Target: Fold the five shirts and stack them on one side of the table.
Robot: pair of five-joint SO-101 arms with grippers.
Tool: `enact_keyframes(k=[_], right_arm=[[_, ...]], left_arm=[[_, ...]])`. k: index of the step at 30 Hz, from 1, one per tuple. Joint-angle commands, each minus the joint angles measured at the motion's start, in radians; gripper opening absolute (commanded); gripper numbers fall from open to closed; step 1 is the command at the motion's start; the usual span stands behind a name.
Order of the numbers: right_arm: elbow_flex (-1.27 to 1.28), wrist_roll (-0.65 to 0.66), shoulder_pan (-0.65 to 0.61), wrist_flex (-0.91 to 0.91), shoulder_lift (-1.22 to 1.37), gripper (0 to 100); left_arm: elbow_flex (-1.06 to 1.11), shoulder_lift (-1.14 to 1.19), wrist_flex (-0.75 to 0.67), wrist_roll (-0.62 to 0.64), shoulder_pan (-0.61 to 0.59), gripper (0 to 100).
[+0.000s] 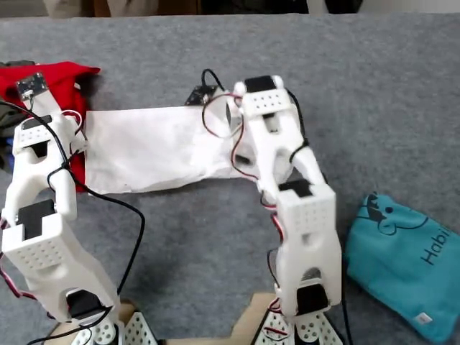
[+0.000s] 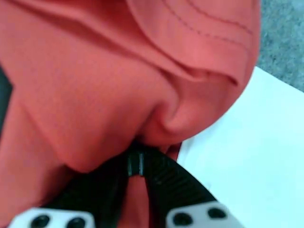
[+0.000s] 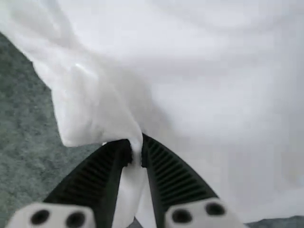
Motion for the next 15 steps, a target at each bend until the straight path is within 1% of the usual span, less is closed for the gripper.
enact_keyframes(k=[1, 3, 5, 13, 15], right_arm=[[-0.414, 0.046, -0.005, 0.123, 0.147, 0.4], [-0.570, 0.077, -0.010, 0.169, 0.232, 0.4], [-0.687, 0.094, -0.012, 0.175, 0.305, 0.4], [-0.931, 0.206, -0.061, 0.155, 0.427, 0.9], [-0.978, 0.222, -0.071, 0.155, 0.441, 3.5]], left_arm=[[0.000, -0.036, -0.014, -0.011, 0.014, 2], [0.000, -0.036, -0.014, -0.011, 0.014, 2], [0.000, -0.036, -0.014, -0.011, 0.014, 2], [0.000, -0.036, -0.015, -0.011, 0.015, 2], [0.000, -0.036, -0.015, -0.011, 0.015, 2]])
